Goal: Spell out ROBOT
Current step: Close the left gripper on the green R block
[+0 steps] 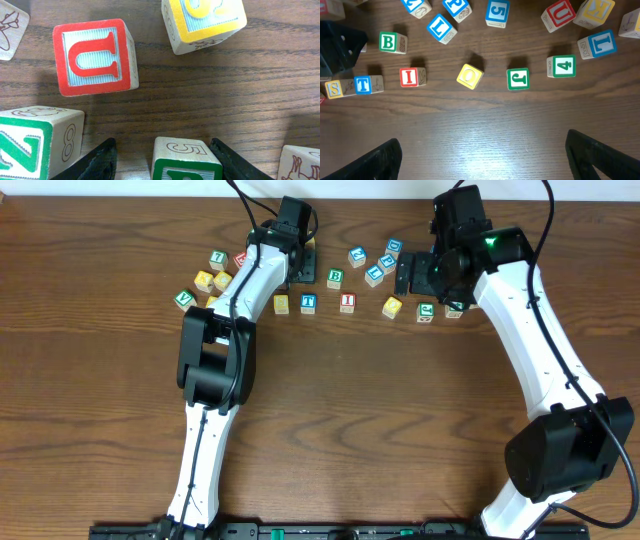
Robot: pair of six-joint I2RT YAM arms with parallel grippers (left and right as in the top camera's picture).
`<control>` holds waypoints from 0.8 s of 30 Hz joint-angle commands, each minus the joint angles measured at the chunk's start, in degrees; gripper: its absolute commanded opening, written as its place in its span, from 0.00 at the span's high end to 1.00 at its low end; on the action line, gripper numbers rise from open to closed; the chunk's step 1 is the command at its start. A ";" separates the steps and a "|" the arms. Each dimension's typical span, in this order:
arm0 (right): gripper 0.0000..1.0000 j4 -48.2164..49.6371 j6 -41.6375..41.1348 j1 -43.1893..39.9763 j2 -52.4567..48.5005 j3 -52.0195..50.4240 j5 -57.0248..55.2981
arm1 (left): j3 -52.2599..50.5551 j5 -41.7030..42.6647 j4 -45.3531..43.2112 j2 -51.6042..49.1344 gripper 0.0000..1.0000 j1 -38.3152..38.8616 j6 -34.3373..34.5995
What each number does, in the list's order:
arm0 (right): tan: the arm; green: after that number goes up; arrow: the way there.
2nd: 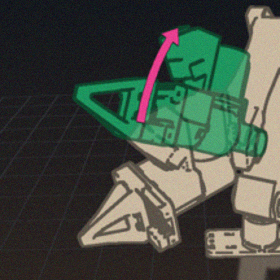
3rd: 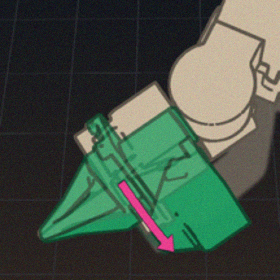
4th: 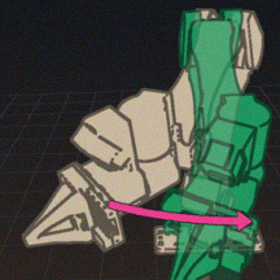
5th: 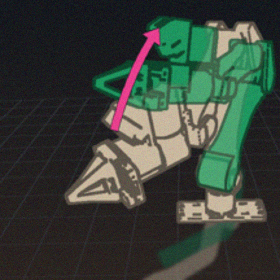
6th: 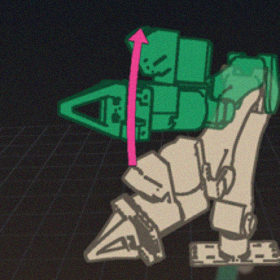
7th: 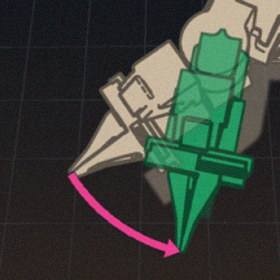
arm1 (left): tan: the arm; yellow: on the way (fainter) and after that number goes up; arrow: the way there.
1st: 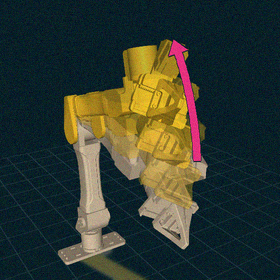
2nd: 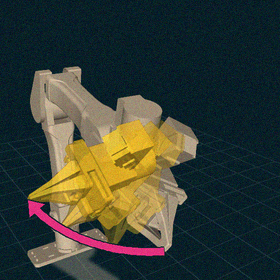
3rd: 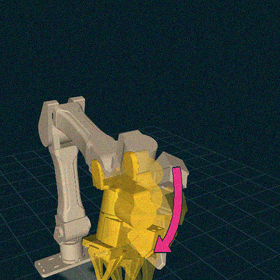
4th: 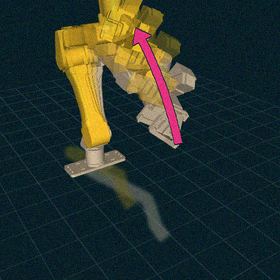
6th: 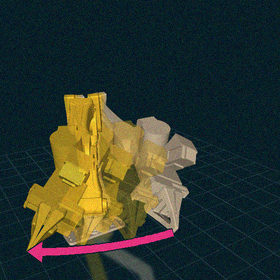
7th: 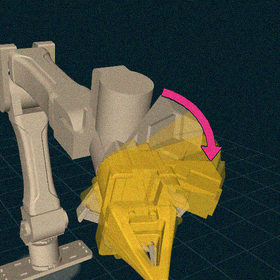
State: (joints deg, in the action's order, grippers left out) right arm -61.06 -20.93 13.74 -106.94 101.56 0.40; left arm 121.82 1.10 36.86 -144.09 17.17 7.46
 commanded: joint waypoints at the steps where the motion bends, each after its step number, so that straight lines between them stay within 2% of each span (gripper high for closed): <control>1: 0.01 -0.09 -0.44 0.42 -0.59 0.35 -0.26 | 1.33 -0.72 -0.07 2.27 0.43 0.28 -0.20; 8: 0.01 -0.09 -0.44 0.42 -0.59 0.35 -0.26 | 1.33 -0.72 -0.04 3.76 0.49 0.33 -0.17; 12: 0.01 -0.09 -0.44 0.42 -0.59 0.35 -0.26 | 1.33 -0.70 1.18 3.76 0.57 0.35 -0.15; 24: 0.01 -0.09 -0.44 0.42 -0.59 0.35 -0.26 | 1.33 -0.72 3.32 3.76 0.64 1.53 -0.13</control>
State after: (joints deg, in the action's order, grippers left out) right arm -61.06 -20.93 13.74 -106.94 101.56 0.40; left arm 121.84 1.10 40.03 -142.52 18.13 7.46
